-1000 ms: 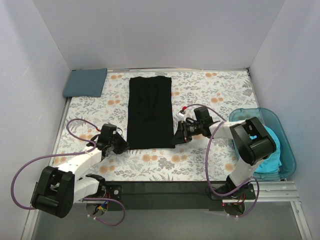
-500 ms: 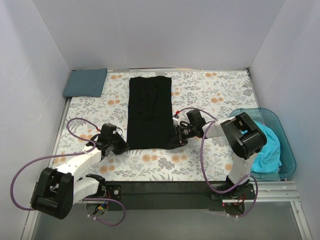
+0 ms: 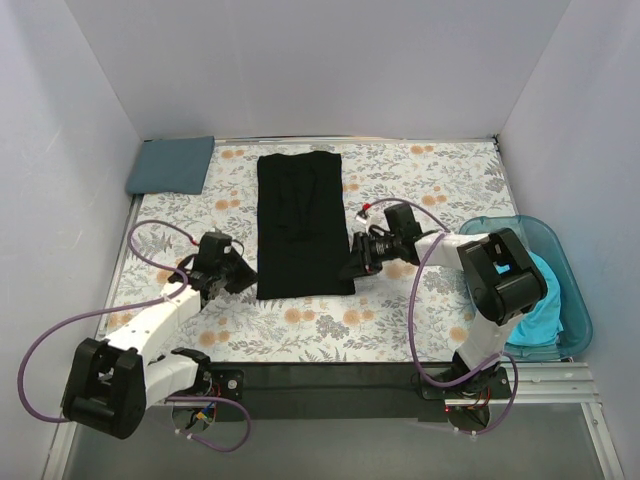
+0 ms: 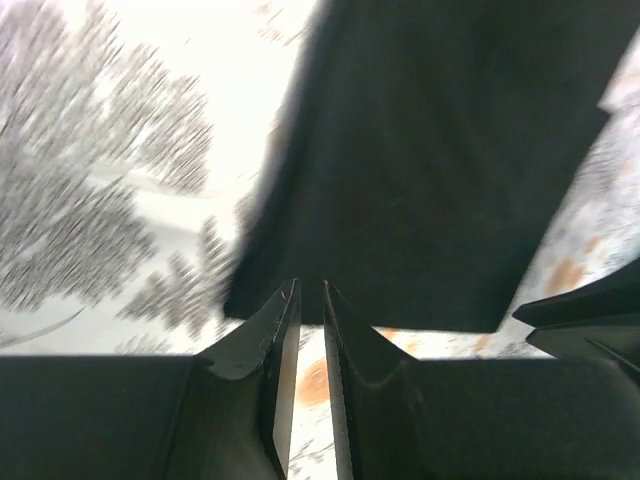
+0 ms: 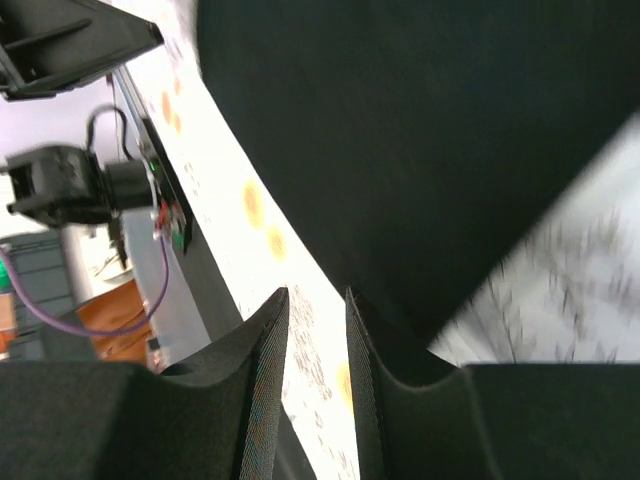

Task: Fold and stack the t-shirts
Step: Fold the tshirt

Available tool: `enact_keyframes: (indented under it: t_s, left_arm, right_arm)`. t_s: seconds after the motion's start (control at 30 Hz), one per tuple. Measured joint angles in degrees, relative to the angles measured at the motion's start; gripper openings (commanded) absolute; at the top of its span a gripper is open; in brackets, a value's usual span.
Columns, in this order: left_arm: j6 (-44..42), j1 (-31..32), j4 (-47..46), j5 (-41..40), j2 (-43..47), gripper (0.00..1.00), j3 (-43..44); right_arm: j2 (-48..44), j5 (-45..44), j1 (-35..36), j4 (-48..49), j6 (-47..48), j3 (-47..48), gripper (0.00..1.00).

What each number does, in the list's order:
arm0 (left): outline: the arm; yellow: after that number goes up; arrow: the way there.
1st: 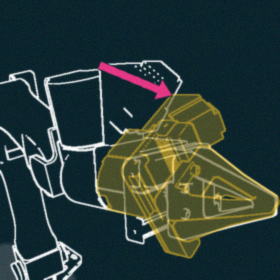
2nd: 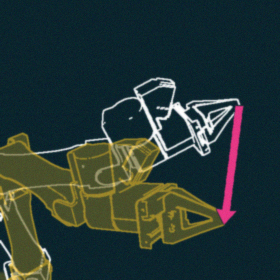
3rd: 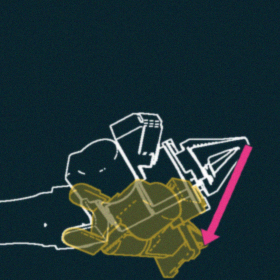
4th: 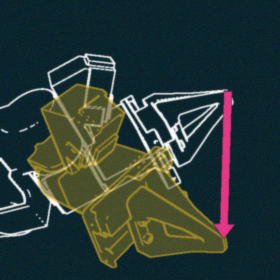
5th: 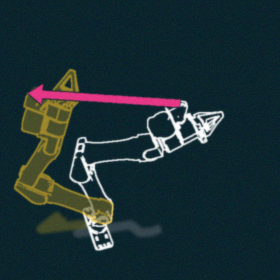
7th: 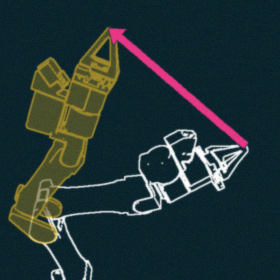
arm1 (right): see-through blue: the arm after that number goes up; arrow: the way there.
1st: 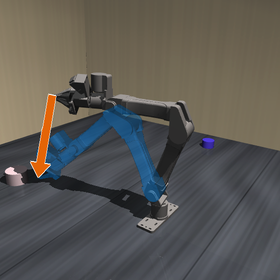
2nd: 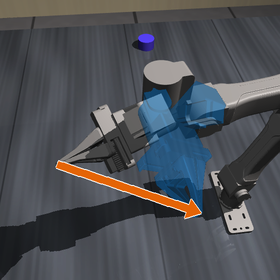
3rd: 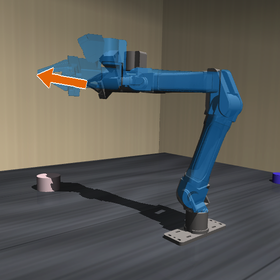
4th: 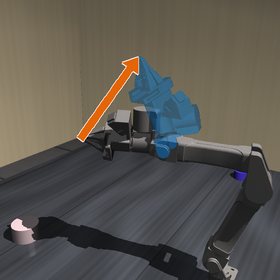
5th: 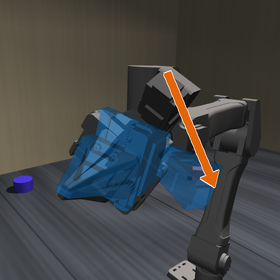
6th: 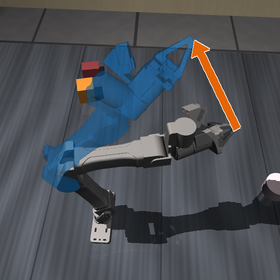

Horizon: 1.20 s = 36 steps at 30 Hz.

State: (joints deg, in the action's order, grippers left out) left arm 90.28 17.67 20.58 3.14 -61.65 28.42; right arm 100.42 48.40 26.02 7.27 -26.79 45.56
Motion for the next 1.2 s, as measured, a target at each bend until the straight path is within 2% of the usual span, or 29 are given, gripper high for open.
enact_keyframes:
  t_s: [0.2,0.37,0.63,0.87,1.0,1.03,1.1,1.13,1.2]
  left_arm:
    - [-2.6,-0.7,-5.4,-0.1,-12.0,0.17,10.9]
    - [-4.3,-2.4,-9.6,1.1,-25.8,0.16,19.1]
    - [-4.1,-6.8,-13.0,4.0,-37.3,0.15,22.7]
    - [-4.7,-10.1,-13.0,6.2,-36.3,0.22,22.6]
    - [-6.7,-10.4,-9.5,6.1,-31.1,0.33,21.6]
    - [-7.3,-10.4,-7.9,5.9,-28.9,0.4,21.3]
    - [-8.8,-10.4,-4.6,5.5,-24.2,0.46,20.8]
    - [-9.4,-10.4,-3.2,5.1,-21.8,0.53,20.3]
    - [-10.6,-10.3,-0.7,4.6,-17.4,0.58,19.0]
  right_arm:
    - [2.1,-1.7,-0.5,-0.7,0.0,12.4,0.32]
    - [9.6,-3.1,-1.9,0.1,-0.3,22.5,0.32]
    - [22.1,-4.5,-5.4,0.0,-0.7,27.8,0.32]
    - [22.2,-3.1,-7.7,0.2,-1.2,27.3,0.33]
    - [17.2,-5.3,-8.0,-1.0,0.4,23.5,0.34]
    - [15.3,-6.0,-8.0,-1.5,1.0,22.1,0.35]
    - [10.8,-7.3,-8.0,-3.1,2.4,19.4,0.37]
    - [8.3,-8.1,-7.9,-3.8,3.3,18.2,0.38]
    - [3.0,-10.7,-7.5,-6.1,5.2,16.0,0.42]
